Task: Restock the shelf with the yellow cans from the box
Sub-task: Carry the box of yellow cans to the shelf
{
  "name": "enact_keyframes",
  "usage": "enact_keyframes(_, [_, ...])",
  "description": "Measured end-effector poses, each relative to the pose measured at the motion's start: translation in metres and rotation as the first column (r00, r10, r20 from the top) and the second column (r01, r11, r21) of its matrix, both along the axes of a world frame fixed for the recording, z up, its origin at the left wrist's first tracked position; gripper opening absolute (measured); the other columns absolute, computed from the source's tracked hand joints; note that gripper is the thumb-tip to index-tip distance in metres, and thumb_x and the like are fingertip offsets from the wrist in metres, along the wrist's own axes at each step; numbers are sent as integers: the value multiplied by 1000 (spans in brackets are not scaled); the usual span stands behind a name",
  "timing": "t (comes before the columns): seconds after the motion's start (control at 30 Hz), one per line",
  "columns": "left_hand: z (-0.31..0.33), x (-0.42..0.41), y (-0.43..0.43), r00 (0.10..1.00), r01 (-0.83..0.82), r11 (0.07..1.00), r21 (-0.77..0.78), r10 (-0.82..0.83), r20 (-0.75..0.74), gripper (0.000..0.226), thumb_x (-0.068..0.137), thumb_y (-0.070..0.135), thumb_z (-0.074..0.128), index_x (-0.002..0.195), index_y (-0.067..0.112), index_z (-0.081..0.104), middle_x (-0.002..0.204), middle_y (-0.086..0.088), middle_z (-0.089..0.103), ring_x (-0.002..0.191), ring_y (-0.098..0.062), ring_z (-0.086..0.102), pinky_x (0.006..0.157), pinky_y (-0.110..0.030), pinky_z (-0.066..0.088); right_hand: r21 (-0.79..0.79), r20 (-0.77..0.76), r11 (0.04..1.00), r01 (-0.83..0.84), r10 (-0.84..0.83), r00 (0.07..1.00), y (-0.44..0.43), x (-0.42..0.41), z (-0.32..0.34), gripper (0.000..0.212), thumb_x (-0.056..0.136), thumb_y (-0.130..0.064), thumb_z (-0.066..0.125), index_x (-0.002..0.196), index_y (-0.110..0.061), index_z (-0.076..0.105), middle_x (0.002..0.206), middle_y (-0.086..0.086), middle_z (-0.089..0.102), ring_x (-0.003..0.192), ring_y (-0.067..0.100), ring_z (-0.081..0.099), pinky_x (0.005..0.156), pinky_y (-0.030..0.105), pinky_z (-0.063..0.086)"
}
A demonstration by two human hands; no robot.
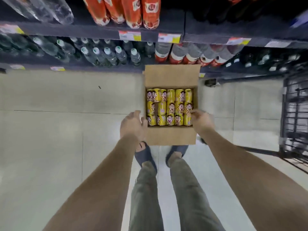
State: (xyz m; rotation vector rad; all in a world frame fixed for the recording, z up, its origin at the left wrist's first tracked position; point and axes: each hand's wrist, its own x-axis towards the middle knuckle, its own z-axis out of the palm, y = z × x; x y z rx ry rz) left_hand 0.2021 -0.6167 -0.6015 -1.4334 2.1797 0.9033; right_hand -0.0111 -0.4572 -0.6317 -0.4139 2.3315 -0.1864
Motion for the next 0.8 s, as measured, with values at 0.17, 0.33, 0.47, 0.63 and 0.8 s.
enact_keyframes(0.17, [-127,-24,-22,1000,9,1000,-11,-9,23,48,105,28,45,149,10,46,143,-15,57,129,-36,52,106,-41,39,-30,-30,993,114,-115,993,-6,-42,-121,37,97,-23,50,132,-24,60,119,10,70,105,34,65,90,42,55])
enact_keyframes(0.33, [-252,-47,-42,998,22,999,-28,-20,58,52,109,37,36,155,13,37,151,-15,51,134,-39,47,108,-46,37,53,-117,996,-71,77,990,-1,-92,-236,29,97,-29,46,124,-20,53,111,13,63,92,34,57,71,35,44])
enact_keyframes(0.47, [-329,-65,-48,995,-77,997,-24,78,55,63,107,44,39,161,16,24,156,-14,46,136,-40,46,108,-50,41,58,-200,998,-12,24,979,7,-128,-303,64,96,-32,55,152,-17,30,147,12,43,124,38,52,92,47,49])
enact_keyframes(0.63, [-393,-68,-42,987,-73,993,-94,86,137,75,104,37,47,165,22,6,151,-14,50,132,-43,48,106,-53,41,60,-94,998,31,-25,995,26,-129,-354,62,96,-21,49,150,-29,19,112,17,67,97,42,63,80,46,53])
enact_keyframes(0.8, [-410,-62,-27,946,-323,946,-22,322,-26,61,106,29,46,162,31,20,129,-22,66,115,-49,60,93,-51,49,-5,-60,995,96,-97,994,48,-119,-369,68,100,-26,47,150,-48,6,110,16,69,94,44,64,86,53,54])
